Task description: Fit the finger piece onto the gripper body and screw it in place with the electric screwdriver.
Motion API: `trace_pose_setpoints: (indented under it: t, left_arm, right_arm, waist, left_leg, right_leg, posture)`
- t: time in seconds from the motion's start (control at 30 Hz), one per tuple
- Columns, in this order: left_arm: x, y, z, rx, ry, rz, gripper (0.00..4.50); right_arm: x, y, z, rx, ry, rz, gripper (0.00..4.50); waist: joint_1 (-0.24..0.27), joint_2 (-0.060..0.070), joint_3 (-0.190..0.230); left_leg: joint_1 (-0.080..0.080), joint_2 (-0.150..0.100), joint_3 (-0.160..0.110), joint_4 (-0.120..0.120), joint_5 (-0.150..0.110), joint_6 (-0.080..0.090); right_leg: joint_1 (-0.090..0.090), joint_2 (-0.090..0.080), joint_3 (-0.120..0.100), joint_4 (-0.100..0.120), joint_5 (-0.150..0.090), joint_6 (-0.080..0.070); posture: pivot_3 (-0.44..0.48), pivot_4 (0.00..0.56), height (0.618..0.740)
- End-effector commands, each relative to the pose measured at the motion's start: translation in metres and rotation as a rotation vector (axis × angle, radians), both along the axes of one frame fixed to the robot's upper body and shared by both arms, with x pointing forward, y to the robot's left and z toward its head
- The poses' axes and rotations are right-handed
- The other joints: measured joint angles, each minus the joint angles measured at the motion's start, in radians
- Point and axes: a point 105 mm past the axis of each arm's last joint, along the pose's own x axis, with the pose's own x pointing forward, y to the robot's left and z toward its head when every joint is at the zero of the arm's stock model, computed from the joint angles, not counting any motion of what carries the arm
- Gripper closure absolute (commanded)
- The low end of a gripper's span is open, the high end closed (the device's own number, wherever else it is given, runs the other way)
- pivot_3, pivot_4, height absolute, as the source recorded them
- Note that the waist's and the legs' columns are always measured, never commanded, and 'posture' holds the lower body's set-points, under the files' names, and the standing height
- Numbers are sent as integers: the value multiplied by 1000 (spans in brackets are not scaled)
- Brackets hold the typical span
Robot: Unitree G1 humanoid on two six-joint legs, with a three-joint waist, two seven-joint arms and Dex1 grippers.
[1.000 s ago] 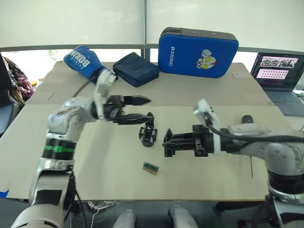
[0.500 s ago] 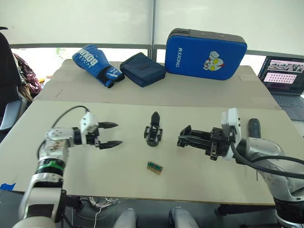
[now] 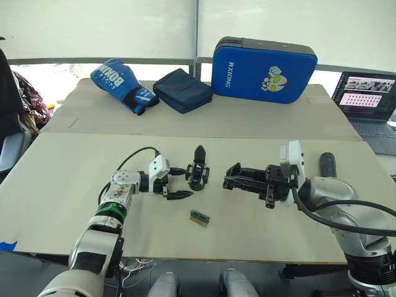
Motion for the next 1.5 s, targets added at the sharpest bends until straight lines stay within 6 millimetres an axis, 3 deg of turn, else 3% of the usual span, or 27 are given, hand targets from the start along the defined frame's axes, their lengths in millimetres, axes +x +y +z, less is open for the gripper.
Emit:
trace_pose_setpoints:
  t: [0.03, 0.3, 0.73, 0.83, 0.93, 1.23, 1.5]
  left_arm:
    - [3, -17, 8, -18, -35, -35, 0]
    - [5, -31, 7, -15, -30, -54, 0]
    - [10, -14, 2, 23, -6, 1, 0]
    - [9, -11, -2, 49, -1, 1, 807]
    - [9, -11, -2, 47, 1, 2, 2177]
    - [6, -19, 3, 7, -12, -25, 2204]
    - [6, -26, 4, 6, -30, -36, 2204]
  right_arm:
    - [-7, 7, 13, 19, -47, 39, 4139]
    - [-8, 7, 14, 10, -42, 35, 4139]
    - [-9, 6, 14, 7, -34, 27, 4139]
    - [-9, 6, 13, 7, -33, 30, 4139]
    - [-9, 6, 14, 8, -33, 31, 4139]
    - [0, 22, 26, 38, -77, 62, 4140]
    - [30, 57, 22, -9, -110, 52, 4140]
  waist:
    - [1, 0, 0]
    - [-2, 0, 0]
    - [-3, 0, 0]
    - [-3, 0, 0]
    - [-3, 0, 0]
    - [-5, 0, 0]
    - [0, 0, 0]
  left_leg:
    - [0, 0, 0, 0, 0, 0]
    - [0, 0, 0, 0, 0, 0]
    - [1, 0, 0, 0, 0, 0]
    - [1, 0, 0, 0, 0, 0]
    - [1, 0, 0, 1, 0, 0]
    - [1, 0, 0, 1, 0, 0]
    - [1, 0, 0, 1, 0, 0]
  right_leg:
    - [0, 0, 0, 0, 0, 0]
    - [0, 0, 0, 0, 0, 0]
    - [0, 0, 0, 1, 0, 0]
    - [1, 0, 0, 1, 0, 0]
    - [1, 0, 0, 1, 0, 0]
    - [0, 0, 0, 2, 0, 0]
    - [0, 0, 0, 2, 0, 0]
  posture:
    - [0, 150, 740]
    - [0, 150, 740]
    - [0, 150, 740]
    - [0, 150, 740]
    - [0, 150, 740]
    - [0, 150, 740]
    - [0, 150, 740]
